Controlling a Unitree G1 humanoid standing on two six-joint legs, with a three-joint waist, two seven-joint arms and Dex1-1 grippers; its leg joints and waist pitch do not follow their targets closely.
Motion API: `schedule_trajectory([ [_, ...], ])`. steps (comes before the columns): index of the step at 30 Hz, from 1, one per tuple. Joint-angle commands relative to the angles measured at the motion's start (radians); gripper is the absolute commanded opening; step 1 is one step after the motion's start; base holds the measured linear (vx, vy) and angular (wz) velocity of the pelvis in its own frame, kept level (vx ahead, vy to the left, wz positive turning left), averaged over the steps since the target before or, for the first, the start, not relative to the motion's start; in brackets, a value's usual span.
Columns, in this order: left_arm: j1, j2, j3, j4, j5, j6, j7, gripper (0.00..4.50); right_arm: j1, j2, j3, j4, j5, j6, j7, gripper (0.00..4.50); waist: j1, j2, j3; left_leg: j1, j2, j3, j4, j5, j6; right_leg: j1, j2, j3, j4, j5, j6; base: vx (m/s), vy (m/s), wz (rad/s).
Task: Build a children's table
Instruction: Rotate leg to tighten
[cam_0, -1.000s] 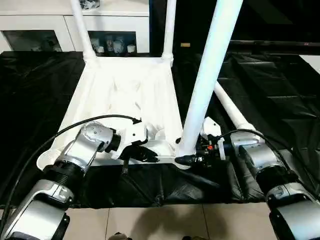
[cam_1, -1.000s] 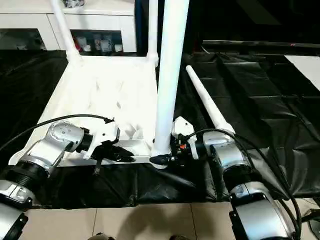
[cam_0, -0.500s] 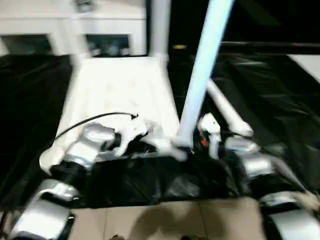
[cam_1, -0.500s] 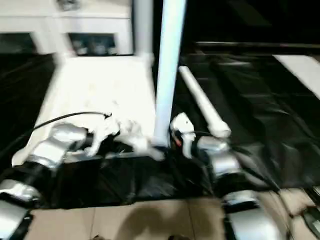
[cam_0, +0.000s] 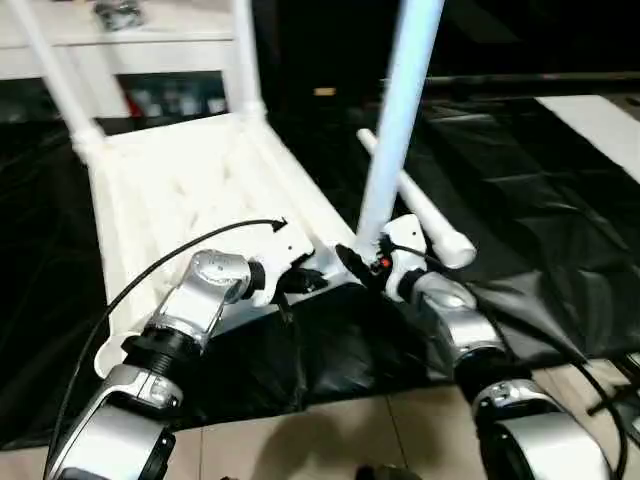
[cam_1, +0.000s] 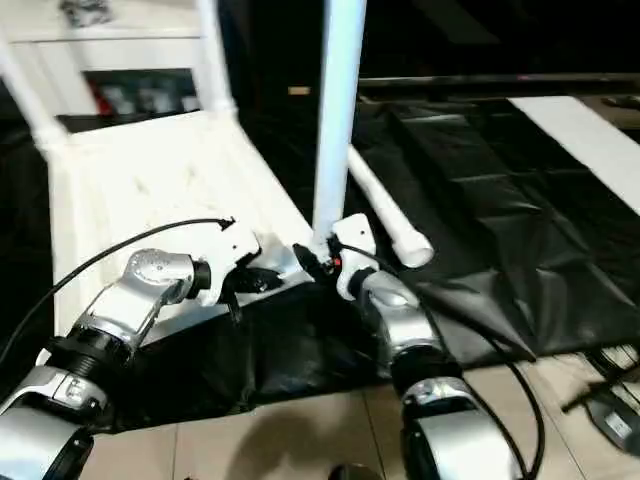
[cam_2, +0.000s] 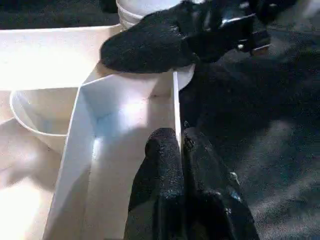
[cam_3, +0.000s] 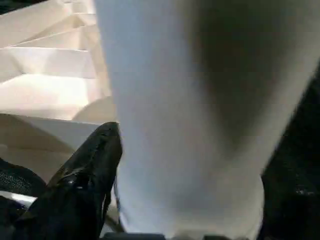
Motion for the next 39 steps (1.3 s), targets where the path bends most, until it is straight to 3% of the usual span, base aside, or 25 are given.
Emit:
schedule_trajectory([
  [1, 0.009, -0.010, -0.043, -0.035, -0.025, -0.028, -0.065, 0.00, -0.003, -0.001, 0.038, -0.006, -0.004, 0.008, 0.079, 3.85, 0.005, 0.007, -0.070, 0.011, 0.016, 0.002, -0.073, -0.378, 0.043, 0.044, -0.041, 0.040, -0.076, -0.388, -0.200, 0.000, 0.000, 0.00],
  [3, 0.014, 0.005, -0.048, -0.039, -0.027, -0.052, -0.101, 0.00, 0.001, -0.026, 0.046, -0.019, 0.002, 0.006, 0.140, 3.85, 0.011, 0.008, -0.074, -0.001, 0.017, 0.005, -0.071, -0.307, 0.065, 0.055, -0.041, 0.042, -0.061, -0.274, -0.238, 0.000, 0.000, 0.00],
  [7, 0.031, 0.053, -0.053, -0.058, -0.050, -0.093, -0.224, 0.00, 0.031, -0.100, 0.082, -0.090, 0.031, 0.014, 0.386, 3.85, 0.022, 0.006, -0.077, -0.003, 0.019, 0.008, -0.067, -0.248, 0.090, 0.064, -0.044, 0.043, -0.053, -0.222, -0.251, 0.000, 0.000, 0.00],
  [9, 0.028, 0.081, -0.057, -0.039, -0.052, -0.122, -0.274, 0.00, 0.054, -0.152, 0.128, -0.149, 0.041, 0.032, 0.545, 3.85, 0.037, 0.007, -0.075, 0.001, 0.023, 0.012, -0.067, -0.228, 0.106, 0.065, -0.037, 0.041, -0.049, -0.194, -0.258, 0.000, 0.000, 0.00],
  [12, 0.014, 0.105, -0.059, -0.013, -0.060, -0.148, -0.328, 0.00, 0.059, -0.195, 0.163, -0.173, 0.034, 0.041, 0.650, 3.85, 0.058, 0.009, -0.072, 0.011, 0.028, 0.015, -0.069, -0.254, 0.090, 0.056, -0.040, 0.043, -0.053, -0.243, -0.256, 0.000, 0.000, 0.00],
  [16, 0.000, 0.131, -0.070, 0.008, -0.064, -0.166, -0.388, 0.00, 0.049, -0.217, 0.184, -0.172, 0.025, 0.043, 0.721, 3.68, 0.068, 0.006, -0.067, 0.013, 0.028, 0.012, -0.075, -0.317, 0.049, 0.053, -0.043, 0.044, -0.061, -0.350, -0.221, 0.000, 0.000, 0.00],
  [19, -0.008, 0.154, -0.090, 0.025, -0.047, -0.187, -0.433, 0.00, 0.039, -0.226, 0.206, -0.171, 0.012, 0.043, 0.773, 3.47, 0.071, 0.005, -0.067, 0.013, 0.028, 0.010, -0.076, -0.316, 0.040, 0.052, -0.044, 0.045, -0.061, -0.364, -0.211, 0.000, 0.000, 0.00],
  [26, -0.016, 0.153, -0.088, 0.043, -0.047, -0.196, -0.455, 0.00, 0.044, -0.220, 0.217, -0.200, 0.026, 0.067, 0.783, 2.88, 0.074, 0.003, -0.071, 0.009, 0.025, 0.011, -0.074, -0.275, 0.044, 0.057, -0.044, 0.045, -0.056, -0.322, -0.217, 0.000, 0.000, 0.00],
  [32, -0.024, 0.144, -0.076, 0.061, -0.057, -0.185, -0.435, 0.00, 0.075, -0.206, 0.205, -0.225, 0.045, 0.092, 0.764, 2.81, 0.075, 0.006, -0.071, 0.008, 0.026, 0.011, -0.074, -0.274, 0.041, 0.058, -0.044, 0.045, -0.056, -0.315, -0.220, 0.000, 0.000, 0.00],
  [35, -0.041, 0.098, -0.033, 0.087, -0.048, -0.132, -0.275, 0.00, 0.057, -0.153, 0.144, -0.155, 0.024, 0.089, 0.539, 2.80, 0.069, 0.008, -0.067, 0.012, 0.025, 0.010, -0.076, -0.305, 0.021, 0.051, -0.046, 0.046, -0.061, -0.360, -0.210, 0.000, 0.000, 0.00],
  [37, -0.048, 0.063, -0.006, 0.087, -0.052, -0.095, -0.190, 0.00, 0.038, -0.116, 0.110, -0.106, 0.010, 0.085, 0.376, 2.79, 0.057, 0.004, -0.062, 0.014, 0.019, 0.002, -0.077, -0.344, -0.006, 0.051, -0.049, 0.040, -0.072, -0.473, -0.172, 0.000, 0.000, 0.00],
  [38, -0.049, 0.051, -0.001, 0.084, -0.047, -0.087, -0.158, 0.00, 0.033, -0.100, 0.097, -0.092, 0.010, 0.082, 0.327, 2.79, 0.057, 0.004, -0.062, 0.014, 0.019, 0.002, -0.077, -0.344, -0.006, 0.051, -0.049, 0.040, -0.072, -0.473, -0.172, 0.000, 0.000, 0.00],
  [39, -0.048, 0.020, 0.004, 0.069, -0.034, -0.063, -0.091, 0.00, 0.019, -0.058, 0.071, -0.057, 0.009, 0.091, 0.196, 2.79, 0.046, 0.000, -0.062, 0.014, 0.016, -0.001, -0.075, -0.358, -0.011, 0.048, -0.050, 0.038, -0.081, -0.531, -0.142, 0.000, 0.000, 0.00],
])
